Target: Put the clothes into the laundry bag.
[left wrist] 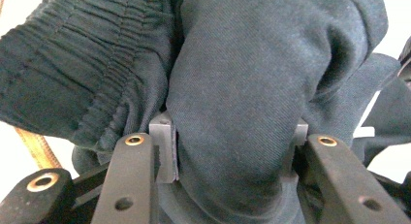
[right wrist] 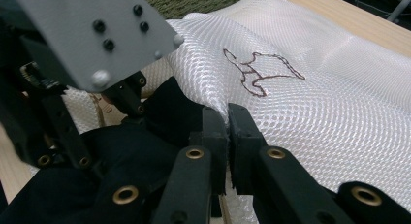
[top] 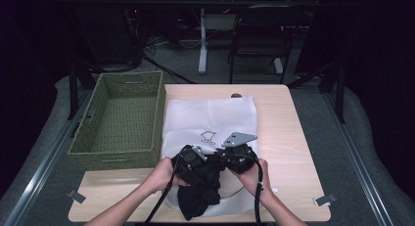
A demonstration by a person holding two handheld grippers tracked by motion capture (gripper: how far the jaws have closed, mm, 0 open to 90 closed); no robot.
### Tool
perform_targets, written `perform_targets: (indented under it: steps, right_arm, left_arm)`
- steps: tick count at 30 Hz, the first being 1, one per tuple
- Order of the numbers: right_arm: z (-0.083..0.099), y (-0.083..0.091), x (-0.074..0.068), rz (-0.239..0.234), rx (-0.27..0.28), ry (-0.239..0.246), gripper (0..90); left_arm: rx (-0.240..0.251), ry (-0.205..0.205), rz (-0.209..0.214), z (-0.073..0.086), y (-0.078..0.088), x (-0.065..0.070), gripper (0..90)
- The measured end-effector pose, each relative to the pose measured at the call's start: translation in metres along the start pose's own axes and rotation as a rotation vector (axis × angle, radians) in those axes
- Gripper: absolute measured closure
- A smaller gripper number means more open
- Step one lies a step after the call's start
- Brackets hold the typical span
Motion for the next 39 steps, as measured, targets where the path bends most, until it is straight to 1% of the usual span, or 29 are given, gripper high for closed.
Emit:
perform_targets:
  steps: [1,2,3,5,7,8,9,10,11,12,14,16,19,20,21,22,24,26,27,28,29,31,32,33,34,37,38,39]
  right_arm:
    - [0.000,0.000,0.000,-0.003,0.000,-0.002,87.4]
    - [0.000,0.001,0.000,-0.002,0.002,-0.002,87.4]
    - [-0.001,0.002,0.000,-0.004,0.011,-0.007,87.4]
    - [-0.003,0.005,-0.001,-0.009,0.027,-0.005,87.4]
    - [-0.005,0.008,-0.001,-0.013,0.043,-0.008,87.4]
    - [-0.006,0.009,-0.001,-0.016,0.048,-0.013,87.4]
    - [-0.007,0.011,0.000,-0.010,0.057,-0.013,87.4]
    - [-0.007,0.012,0.000,-0.010,0.063,-0.021,87.4]
    - [-0.007,0.012,0.001,-0.012,0.061,-0.023,87.4]
    - [-0.008,0.012,0.002,-0.013,0.067,-0.029,87.4]
    - [-0.007,0.011,0.002,-0.012,0.061,-0.033,87.4]
    - [-0.007,0.011,0.003,-0.017,0.066,-0.038,87.4]
    - [-0.007,0.011,0.002,-0.023,0.064,-0.038,87.4]
    - [-0.007,0.011,0.001,-0.027,0.068,-0.039,87.4]
    - [-0.008,0.012,0.001,-0.031,0.075,-0.040,87.4]
    - [-0.009,0.012,0.000,-0.034,0.075,-0.039,87.4]
    - [-0.009,0.011,-0.001,-0.040,0.069,-0.036,87.3]
    - [-0.006,0.007,-0.001,-0.040,0.043,-0.039,87.3]
    - [-0.004,0.004,-0.001,-0.037,0.031,-0.036,87.3]
    - [-0.001,0.002,0.000,-0.031,0.014,-0.031,87.3]
    - [0.000,0.001,0.001,-0.029,0.003,-0.034,87.3]
    - [0.002,-0.001,0.004,-0.025,-0.007,-0.044,87.3]
    - [0.003,-0.001,0.005,-0.023,-0.006,-0.048,87.3]
    - [0.003,-0.001,0.007,-0.020,-0.007,-0.051,87.3]
    - [0.003,-0.001,0.008,-0.016,-0.009,-0.054,87.3]
    - [0.004,-0.001,0.009,-0.011,-0.011,-0.059,87.3]
    - [0.004,-0.001,0.010,-0.010,-0.010,-0.059,87.3]
    - [0.004,-0.001,0.010,-0.009,-0.010,-0.059,87.3]
  left_arm:
    - [0.006,0.007,-0.015,0.000,0.001,-0.002,56.3]
    - [0.011,0.015,-0.017,0.000,0.002,-0.002,56.3]
    - [0.004,0.017,-0.018,0.000,0.003,-0.003,56.4]
    - [0.023,0.031,-0.043,-0.001,0.007,-0.005,56.4]
    - [0.018,0.037,-0.051,-0.002,0.009,-0.007,56.3]
    - [0.020,0.048,-0.059,-0.001,0.008,-0.009,56.3]
    - [0.010,0.049,-0.062,0.000,0.006,-0.010,56.3]
    - [0.006,0.051,-0.056,0.001,0.004,-0.011,56.3]
    - [0.008,0.064,-0.043,0.002,0.003,-0.012,56.2]
    - [0.016,0.065,-0.043,0.003,0.002,-0.014,56.2]
    - [0.018,0.071,-0.045,0.003,0.002,-0.015,56.0]
    - [0.018,0.072,-0.055,0.003,0.002,-0.015,55.9]
    - [0.049,0.085,-0.070,0.000,0.004,-0.017,55.9]
    - [0.067,0.097,-0.057,-0.001,0.006,-0.017,55.9]
    - [0.109,0.120,-0.051,-0.004,0.006,-0.016,55.8]
    - [0.138,0.129,-0.063,-0.007,0.007,-0.018,55.8]
    - [0.135,0.117,-0.123,-0.007,0.006,-0.023,55.6]
    - [0.162,0.142,-0.132,-0.007,0.002,-0.027,54.9]
    - [0.166,0.151,-0.137,-0.006,0.000,-0.028,54.4]
    - [0.168,0.145,-0.134,-0.005,-0.001,-0.028,53.2]
    - [0.159,0.133,-0.139,-0.005,0.001,-0.028,51.5]
    - [0.146,0.116,-0.150,-0.006,0.003,-0.025,44.6]
    - [0.134,0.098,-0.163,-0.006,0.006,-0.023,41.6]
    - [0.139,0.092,-0.168,-0.006,0.009,-0.021,38.0]
    - [0.133,0.086,-0.172,-0.006,0.012,-0.020,35.3]
    - [0.150,0.085,-0.174,-0.004,0.022,-0.014,28.2]
    - [0.154,0.085,-0.183,-0.002,0.025,-0.012,25.6]
    - [0.147,0.089,-0.200,0.000,0.028,-0.012,23.8]
Point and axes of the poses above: each handheld gripper's, and its own axes: y roughly backward along the jaws, z roughly out of its underside, x roughly to its right, the point moved 8 cm from there along -y, roughly forward along the jaws, and after that the axes turned 14 degrees about -y, right-handed, at the moved point
